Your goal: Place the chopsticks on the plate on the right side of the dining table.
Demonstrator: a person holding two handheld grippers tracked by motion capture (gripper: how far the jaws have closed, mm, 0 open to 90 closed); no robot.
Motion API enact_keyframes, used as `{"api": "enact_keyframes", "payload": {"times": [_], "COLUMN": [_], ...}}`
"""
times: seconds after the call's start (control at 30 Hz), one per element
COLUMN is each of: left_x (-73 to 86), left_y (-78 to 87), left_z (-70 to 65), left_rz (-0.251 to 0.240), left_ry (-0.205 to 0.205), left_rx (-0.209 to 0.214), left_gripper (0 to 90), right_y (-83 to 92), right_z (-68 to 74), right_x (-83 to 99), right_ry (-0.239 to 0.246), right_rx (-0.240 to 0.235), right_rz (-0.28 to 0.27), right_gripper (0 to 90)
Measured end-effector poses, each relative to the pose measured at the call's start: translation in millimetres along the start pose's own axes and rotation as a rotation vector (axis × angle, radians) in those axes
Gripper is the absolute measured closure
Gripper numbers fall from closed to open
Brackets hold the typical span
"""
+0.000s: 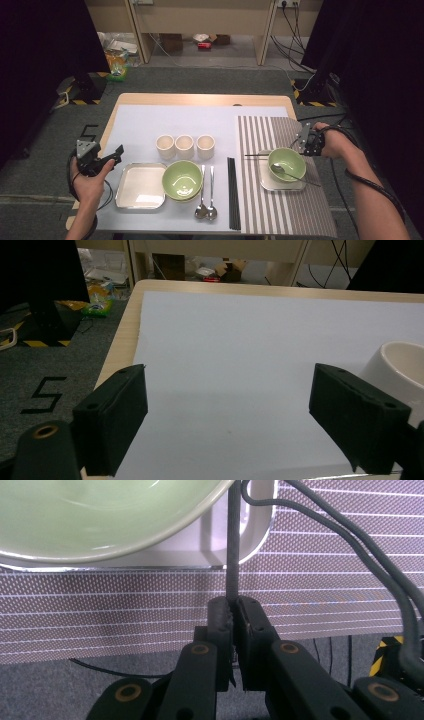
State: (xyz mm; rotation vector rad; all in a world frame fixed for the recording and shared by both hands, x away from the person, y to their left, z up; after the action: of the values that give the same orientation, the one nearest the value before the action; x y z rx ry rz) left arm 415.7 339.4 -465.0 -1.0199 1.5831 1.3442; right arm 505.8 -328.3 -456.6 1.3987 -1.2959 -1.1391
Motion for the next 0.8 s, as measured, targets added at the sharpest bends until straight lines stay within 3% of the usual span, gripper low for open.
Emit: {"api": "enact_keyframes", "payload": {"times": [0.27, 0.8], "left_x": [0.6, 0.7], "left_y": [-0.5, -1.0], "left_z": [-1.2, -2.0], "left_rz": [0.002, 0.003], "left_ry": [-0.004, -0.003], "left_rx": [0.002, 0.005], "left_gripper": [14.8, 14.8], "right_y": [-4.2, -14.6], "right_z": [-2.3, -2.4], "right_x": [1.4, 0.4], "right_ry": [0.013, 0.036], "right_rx": [-0.002, -0.011], "right_rz": [-0.004, 0.044], "right_gripper": [85.8, 85.7]}}
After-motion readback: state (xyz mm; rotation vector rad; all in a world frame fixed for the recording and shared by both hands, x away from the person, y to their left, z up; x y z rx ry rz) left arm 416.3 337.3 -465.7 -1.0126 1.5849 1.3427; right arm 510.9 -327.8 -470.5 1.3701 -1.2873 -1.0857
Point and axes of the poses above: each handheld gripper's, and its own axes: y roughly backward along the jaws, x roughly out of its underside, z roughly to its left, the point moved 5 cm from there along -y, roughly forward along the jaws, and after that the axes turned 4 degrees about -z, right-handed, at the moved point
